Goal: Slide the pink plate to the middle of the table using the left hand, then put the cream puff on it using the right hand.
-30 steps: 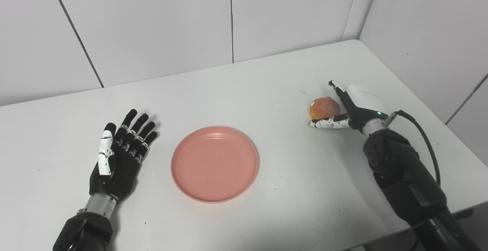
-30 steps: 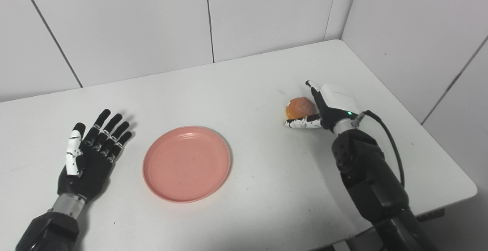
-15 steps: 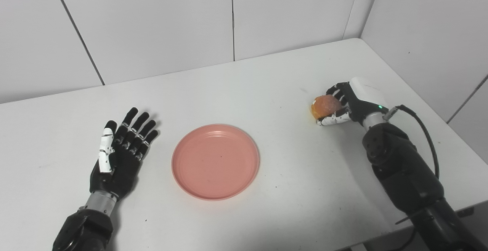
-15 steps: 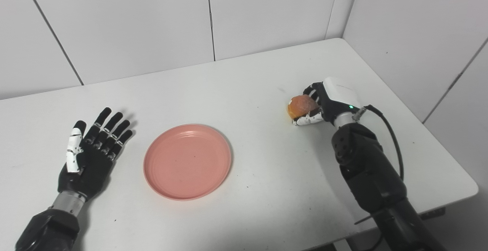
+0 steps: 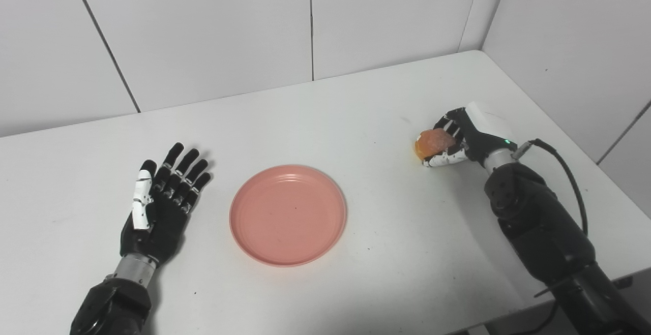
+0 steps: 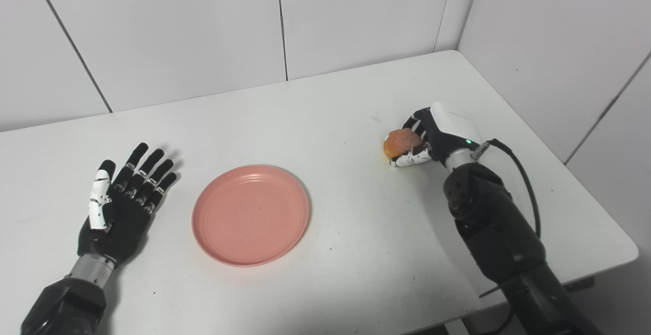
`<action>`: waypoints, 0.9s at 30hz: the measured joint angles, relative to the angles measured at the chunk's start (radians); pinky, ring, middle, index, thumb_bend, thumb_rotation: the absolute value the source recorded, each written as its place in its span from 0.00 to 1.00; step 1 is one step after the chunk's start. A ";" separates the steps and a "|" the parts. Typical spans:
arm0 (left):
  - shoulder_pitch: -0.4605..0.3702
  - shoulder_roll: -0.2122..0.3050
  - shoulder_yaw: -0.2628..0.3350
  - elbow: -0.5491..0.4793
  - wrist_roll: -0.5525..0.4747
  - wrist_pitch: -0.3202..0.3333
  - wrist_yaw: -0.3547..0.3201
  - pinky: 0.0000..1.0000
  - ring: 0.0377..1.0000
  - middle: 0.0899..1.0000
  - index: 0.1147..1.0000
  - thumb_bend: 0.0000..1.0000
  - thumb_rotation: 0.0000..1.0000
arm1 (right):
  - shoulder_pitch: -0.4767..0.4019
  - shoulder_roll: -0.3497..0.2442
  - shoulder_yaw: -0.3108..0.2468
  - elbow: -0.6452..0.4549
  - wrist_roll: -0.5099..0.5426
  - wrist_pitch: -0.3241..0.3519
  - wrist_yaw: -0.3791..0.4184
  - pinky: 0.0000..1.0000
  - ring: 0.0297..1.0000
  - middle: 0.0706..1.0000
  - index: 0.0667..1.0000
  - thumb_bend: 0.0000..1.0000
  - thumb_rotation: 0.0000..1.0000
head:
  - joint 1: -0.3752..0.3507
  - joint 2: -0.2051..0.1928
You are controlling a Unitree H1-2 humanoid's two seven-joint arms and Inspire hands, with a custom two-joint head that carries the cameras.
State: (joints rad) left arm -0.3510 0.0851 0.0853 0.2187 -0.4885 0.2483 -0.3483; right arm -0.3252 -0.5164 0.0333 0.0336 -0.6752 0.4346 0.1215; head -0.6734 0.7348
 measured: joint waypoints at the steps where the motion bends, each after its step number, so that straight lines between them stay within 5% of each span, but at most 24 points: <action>1: 0.000 -0.001 0.000 0.000 0.000 0.000 0.000 0.96 0.94 0.94 0.95 0.43 1.00 | 0.002 -0.002 0.000 -0.004 0.003 0.000 0.001 0.38 0.44 0.41 0.49 0.52 0.00 | 0.000 0.000; 12: 0.005 -0.012 -0.001 -0.009 0.003 0.000 0.005 0.95 0.93 0.94 0.94 0.43 1.00 | 0.028 -0.005 0.004 -0.133 -0.020 0.002 0.007 0.32 0.39 0.40 0.51 0.52 0.00 | 0.052 -0.003; 27: 0.034 -0.064 -0.031 -0.067 0.063 -0.001 0.070 0.92 0.91 0.92 0.92 0.42 1.00 | -0.033 0.052 0.091 -0.331 -0.086 0.020 0.116 0.31 0.38 0.39 0.51 0.52 0.00 | 0.164 0.003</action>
State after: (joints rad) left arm -0.3174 0.0208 0.0540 0.1517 -0.4252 0.2473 -0.2780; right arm -0.3582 -0.4647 0.1243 -0.2977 -0.7610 0.4549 0.2378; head -0.5093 0.7378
